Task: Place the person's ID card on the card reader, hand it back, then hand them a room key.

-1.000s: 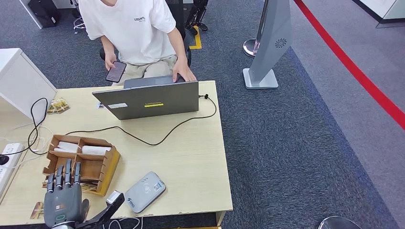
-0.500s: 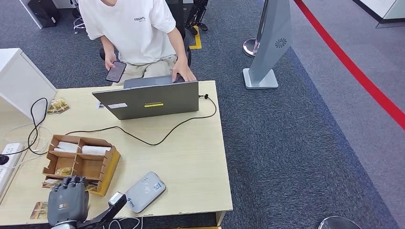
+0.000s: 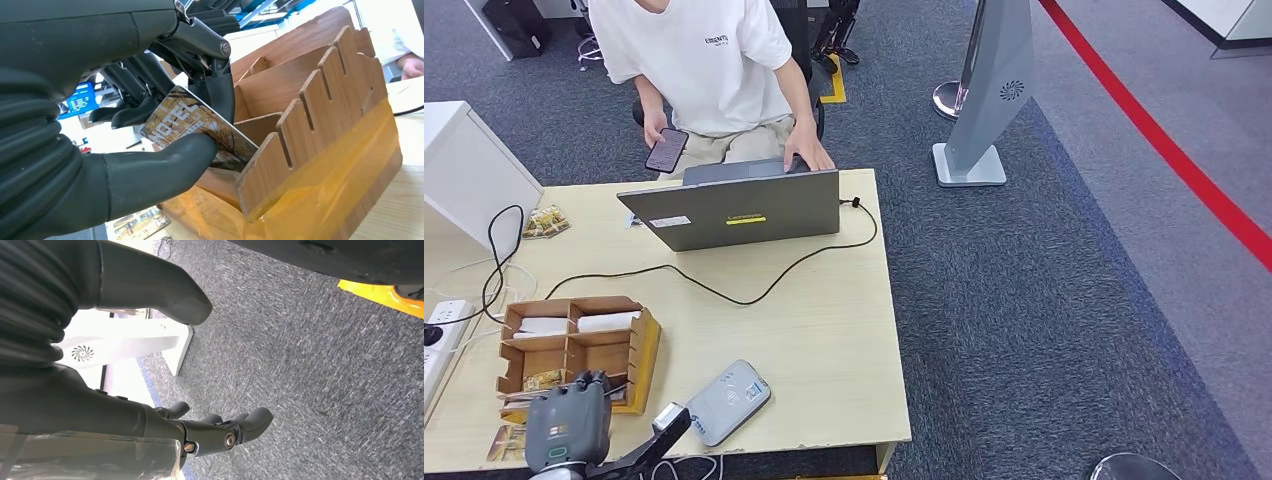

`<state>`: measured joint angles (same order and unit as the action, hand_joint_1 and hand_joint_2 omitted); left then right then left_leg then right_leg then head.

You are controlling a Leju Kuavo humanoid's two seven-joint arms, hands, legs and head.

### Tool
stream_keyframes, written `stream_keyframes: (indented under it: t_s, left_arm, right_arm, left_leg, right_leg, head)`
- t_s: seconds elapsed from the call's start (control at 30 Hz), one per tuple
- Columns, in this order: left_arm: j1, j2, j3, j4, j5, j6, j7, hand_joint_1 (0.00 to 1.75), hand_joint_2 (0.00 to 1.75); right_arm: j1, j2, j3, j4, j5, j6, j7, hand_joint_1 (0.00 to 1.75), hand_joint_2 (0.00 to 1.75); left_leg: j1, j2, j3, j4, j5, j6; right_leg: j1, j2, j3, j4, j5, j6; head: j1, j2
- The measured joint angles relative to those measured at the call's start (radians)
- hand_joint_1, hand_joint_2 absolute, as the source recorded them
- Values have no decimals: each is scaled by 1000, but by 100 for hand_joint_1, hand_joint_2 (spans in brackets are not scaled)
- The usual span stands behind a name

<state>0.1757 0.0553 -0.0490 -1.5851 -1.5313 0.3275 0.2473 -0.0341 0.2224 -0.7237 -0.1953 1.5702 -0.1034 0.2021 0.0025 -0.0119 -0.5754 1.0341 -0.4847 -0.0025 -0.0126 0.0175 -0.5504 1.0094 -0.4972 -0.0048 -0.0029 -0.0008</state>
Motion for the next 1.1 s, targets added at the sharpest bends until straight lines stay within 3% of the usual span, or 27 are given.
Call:
stream_keyframes:
  t_s: [0.17, 0.33, 0.47, 0.6, 0.8, 0.97, 1.1]
  left_arm:
    - [18, -5, 4, -21, 0, 38, -17, 175, 175]
    - [80, 19, -12, -173, -1, -21, 3, 175, 175]
    - [140, 99, -53, -331, -2, -90, 35, 175, 175]
    - [202, 211, -85, -465, -1, -118, 65, 175, 175]
    - [247, 309, -112, -568, -1, -121, 80, 175, 175]
    - [261, 391, -123, -654, 0, -63, 84, 175, 175]
    - [171, 359, -123, -675, -1, 95, -22, 175, 175]
  right_arm:
    - [0, 0, 0, 0, -3, -2, 2, 0, 175]
    - [2, 0, -12, 0, -14, -5, 7, 0, 175]
    - [4, 0, -26, 0, -24, -8, 10, 0, 175]
    - [6, 0, -37, 0, -30, -12, 10, 0, 175]
    - [6, 0, -47, 0, -32, -13, 8, 0, 175]
    - [7, 0, -50, 0, -26, -12, 7, 0, 175]
    - [7, 0, -45, 0, -4, -11, 2, 0, 175]
  left_leg:
    - [0, 0, 0, 0, 0, 0]
    - [0, 0, 0, 0, 0, 0]
    - [0, 0, -1, 0, 0, 0]
    - [1, 0, 0, 0, 0, 0]
    - [1, 0, 0, 0, 0, 0]
    - [1, -1, 0, 0, 0, 0]
    - [0, -5, 0, 0, 0, 0]
  right_leg:
    - [0, 0, 0, 0, 0, 0]
    - [0, 1, -1, 0, 0, 0]
    - [0, 1, -1, 0, 0, 0]
    - [1, 1, -1, 0, -1, 0]
    - [1, 0, 0, 0, -1, -1]
    - [1, -1, -1, 0, -1, -1]
    - [1, -5, 0, 0, -1, -1]
  head:
    - [0, 0]
    - [0, 0]
    - [0, 0]
    - [0, 0]
    - [0, 0]
    - [0, 0]
    - [0, 0]
